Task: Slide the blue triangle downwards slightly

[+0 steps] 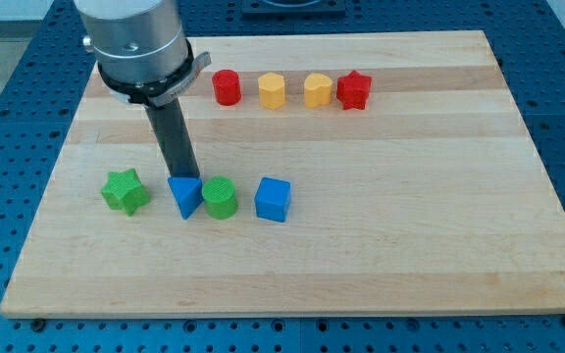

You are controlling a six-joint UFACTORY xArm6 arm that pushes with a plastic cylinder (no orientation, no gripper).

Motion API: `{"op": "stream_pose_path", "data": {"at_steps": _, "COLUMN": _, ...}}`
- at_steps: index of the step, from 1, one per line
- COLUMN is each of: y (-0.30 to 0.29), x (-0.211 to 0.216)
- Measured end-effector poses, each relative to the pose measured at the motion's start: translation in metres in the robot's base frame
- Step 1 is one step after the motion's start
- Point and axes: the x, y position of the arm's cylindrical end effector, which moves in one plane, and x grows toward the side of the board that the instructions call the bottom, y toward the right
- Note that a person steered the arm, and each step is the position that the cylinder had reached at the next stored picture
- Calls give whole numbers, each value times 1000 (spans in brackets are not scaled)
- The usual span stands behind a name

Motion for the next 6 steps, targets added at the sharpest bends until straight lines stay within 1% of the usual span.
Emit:
{"op": "stream_pose_path", "data": {"at_steps": 2, "y": 0, "x": -8}}
{"op": "stream_pose_path", "data": {"at_steps": 3, "y": -5, "x": -35}}
{"op": "stream_pose_path", "data": {"at_steps": 4, "y": -31, "x": -43}}
{"op": "stream_pose_path", "data": {"at_steps": 6, "y": -84, "x": -43}}
